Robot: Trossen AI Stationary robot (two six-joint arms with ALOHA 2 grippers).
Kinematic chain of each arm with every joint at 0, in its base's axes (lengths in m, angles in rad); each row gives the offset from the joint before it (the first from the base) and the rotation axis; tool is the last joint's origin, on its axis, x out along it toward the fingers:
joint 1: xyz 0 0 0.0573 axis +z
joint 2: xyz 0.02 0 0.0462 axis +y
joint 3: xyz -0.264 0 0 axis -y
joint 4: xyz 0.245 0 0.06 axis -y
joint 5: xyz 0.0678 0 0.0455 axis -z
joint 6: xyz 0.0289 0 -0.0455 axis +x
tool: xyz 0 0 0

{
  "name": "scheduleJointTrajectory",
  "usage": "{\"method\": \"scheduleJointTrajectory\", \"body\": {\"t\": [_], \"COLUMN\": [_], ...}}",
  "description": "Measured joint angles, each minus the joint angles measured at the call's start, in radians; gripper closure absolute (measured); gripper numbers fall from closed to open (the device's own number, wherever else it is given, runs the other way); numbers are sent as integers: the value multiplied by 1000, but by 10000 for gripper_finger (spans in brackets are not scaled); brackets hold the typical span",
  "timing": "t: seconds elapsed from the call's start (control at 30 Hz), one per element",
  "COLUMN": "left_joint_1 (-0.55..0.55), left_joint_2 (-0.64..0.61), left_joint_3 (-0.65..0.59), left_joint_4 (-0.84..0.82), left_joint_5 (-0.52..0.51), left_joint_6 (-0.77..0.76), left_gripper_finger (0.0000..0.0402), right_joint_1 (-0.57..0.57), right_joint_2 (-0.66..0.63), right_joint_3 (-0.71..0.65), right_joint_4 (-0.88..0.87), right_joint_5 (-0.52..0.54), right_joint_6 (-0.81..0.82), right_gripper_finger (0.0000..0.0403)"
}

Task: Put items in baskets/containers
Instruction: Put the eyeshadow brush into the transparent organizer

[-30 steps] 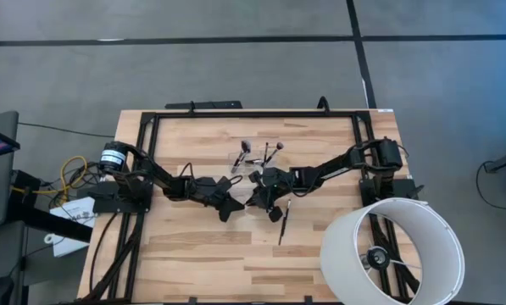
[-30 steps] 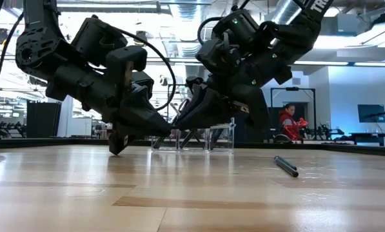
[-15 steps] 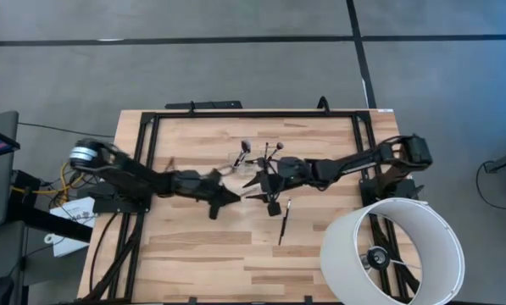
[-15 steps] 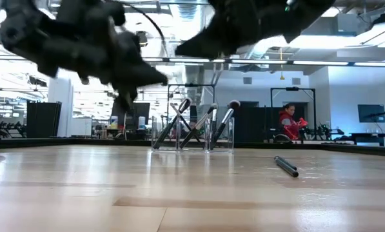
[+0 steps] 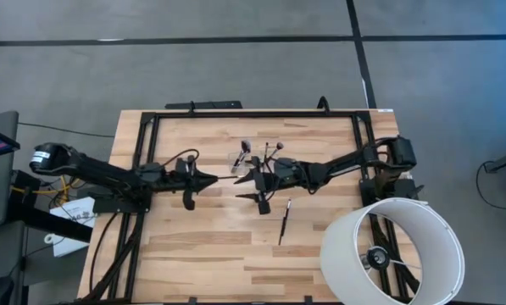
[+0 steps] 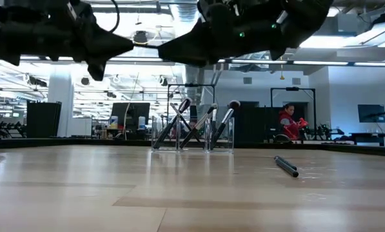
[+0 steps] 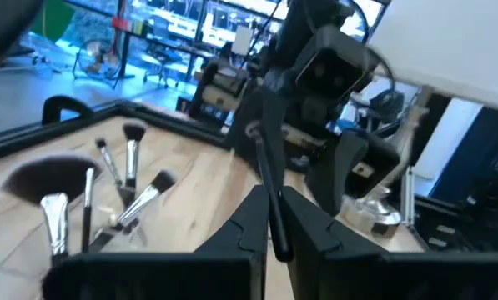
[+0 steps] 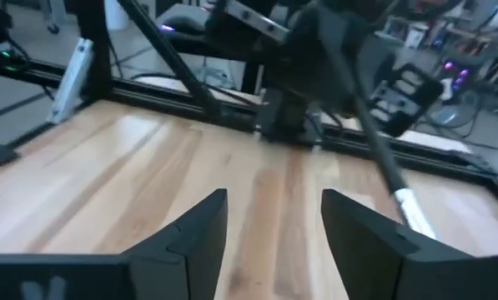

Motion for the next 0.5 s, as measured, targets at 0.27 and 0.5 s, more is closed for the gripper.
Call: {"method": "scheduleJointTrajectory", "body": {"t": [0.27, 0.5], "left_joint_1": [-1, -1], "left_joint_2": [37, -10], "left_joint_3": [-14, -13], "left_joint_4": [67, 186], "left_joint_5": [-51, -95], "left_joint_6": [32, 158], "left_gripper_finger": [382, 383], "right_joint_1": [-3, 4], "right_joint_2": [-8, -10], "right_joint_3": [2, 1], "right_joint_4": [18, 20], "right_joint_5": [-3, -4], "right_joint_6": [91, 102], "right_gripper_finger": [236, 239]}}
